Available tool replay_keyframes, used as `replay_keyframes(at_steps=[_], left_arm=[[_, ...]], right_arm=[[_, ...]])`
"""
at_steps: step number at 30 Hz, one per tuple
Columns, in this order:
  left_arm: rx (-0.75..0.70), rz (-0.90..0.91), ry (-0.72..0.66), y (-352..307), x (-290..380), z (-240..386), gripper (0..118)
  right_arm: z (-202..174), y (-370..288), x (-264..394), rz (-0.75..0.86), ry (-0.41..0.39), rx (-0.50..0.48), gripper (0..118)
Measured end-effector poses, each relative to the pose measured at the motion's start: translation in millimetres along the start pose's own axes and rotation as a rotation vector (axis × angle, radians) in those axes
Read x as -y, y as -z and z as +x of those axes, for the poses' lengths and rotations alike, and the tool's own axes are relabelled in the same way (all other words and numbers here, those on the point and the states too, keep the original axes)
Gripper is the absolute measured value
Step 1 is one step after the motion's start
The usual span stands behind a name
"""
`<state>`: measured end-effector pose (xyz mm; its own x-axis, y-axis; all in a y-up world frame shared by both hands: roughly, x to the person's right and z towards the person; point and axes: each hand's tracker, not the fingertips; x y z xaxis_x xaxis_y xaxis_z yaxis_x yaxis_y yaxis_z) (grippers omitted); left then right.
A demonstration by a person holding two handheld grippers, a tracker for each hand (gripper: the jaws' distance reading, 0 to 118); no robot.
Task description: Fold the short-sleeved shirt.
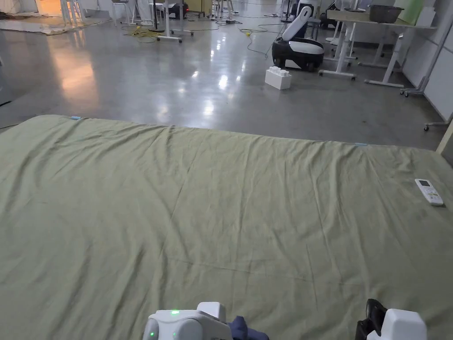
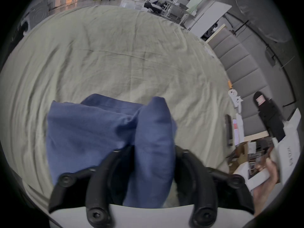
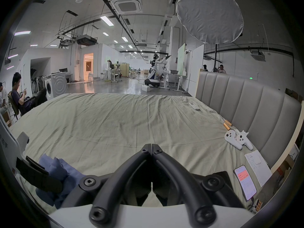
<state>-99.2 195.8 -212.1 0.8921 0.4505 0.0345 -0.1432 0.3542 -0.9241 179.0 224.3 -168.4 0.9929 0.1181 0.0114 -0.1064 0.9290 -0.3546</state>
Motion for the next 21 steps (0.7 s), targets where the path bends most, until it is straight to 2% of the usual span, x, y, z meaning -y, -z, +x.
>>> replay_keyframes(at_steps=[5,8,9,11,12,15,21], left_arm=[[0.119,0.068,-0.014,-32,-3,-7,68],[0.104,0.112,-0.056,-39,-2,-13,63],[0.088,0.124,-0.059,-36,0,-13,55],[0.018,0.108,-0.039,-25,4,-13,19],[0.0,0.084,-0.039,-18,8,-12,16],[0.066,0.021,-0.053,0,19,-14,16],[0.027,0.041,-0.035,33,35,-11,12]], right_arm=[[4,-2,1,-0.005,0.005,0.009,0],[5,-2,2,-0.007,0.006,0.01,0],[5,-2,3,-0.009,0.006,0.011,0],[4,-2,3,-0.013,0.009,0.011,0],[4,-2,3,-0.015,0.01,0.011,0],[4,-2,5,-0.019,0.009,0.012,0],[5,-2,9,-0.031,0.006,0.016,0]])
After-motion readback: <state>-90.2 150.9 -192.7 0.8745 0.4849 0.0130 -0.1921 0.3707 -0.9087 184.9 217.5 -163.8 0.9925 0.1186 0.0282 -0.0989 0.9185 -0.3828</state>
